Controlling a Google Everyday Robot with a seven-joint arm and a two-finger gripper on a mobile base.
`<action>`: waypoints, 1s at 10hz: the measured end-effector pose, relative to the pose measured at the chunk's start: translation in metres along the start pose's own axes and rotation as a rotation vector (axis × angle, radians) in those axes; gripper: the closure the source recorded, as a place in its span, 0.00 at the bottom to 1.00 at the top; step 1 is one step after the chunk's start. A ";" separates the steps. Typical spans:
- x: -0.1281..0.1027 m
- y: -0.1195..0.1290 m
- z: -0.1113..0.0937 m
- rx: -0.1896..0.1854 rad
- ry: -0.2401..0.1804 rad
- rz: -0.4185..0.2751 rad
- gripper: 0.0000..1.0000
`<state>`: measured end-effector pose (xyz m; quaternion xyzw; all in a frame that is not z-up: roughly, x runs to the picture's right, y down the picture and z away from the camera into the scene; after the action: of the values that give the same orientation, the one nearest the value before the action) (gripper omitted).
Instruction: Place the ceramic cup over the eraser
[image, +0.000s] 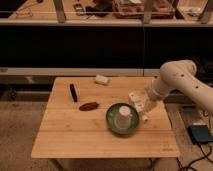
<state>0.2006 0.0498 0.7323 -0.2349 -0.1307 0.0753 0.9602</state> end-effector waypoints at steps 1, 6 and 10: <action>-0.004 -0.006 0.006 0.009 -0.035 -0.014 0.35; -0.004 -0.005 0.008 -0.004 -0.051 -0.011 0.35; -0.051 0.026 0.020 -0.159 -0.304 0.054 0.35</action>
<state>0.1443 0.0708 0.7260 -0.2993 -0.2737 0.1253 0.9054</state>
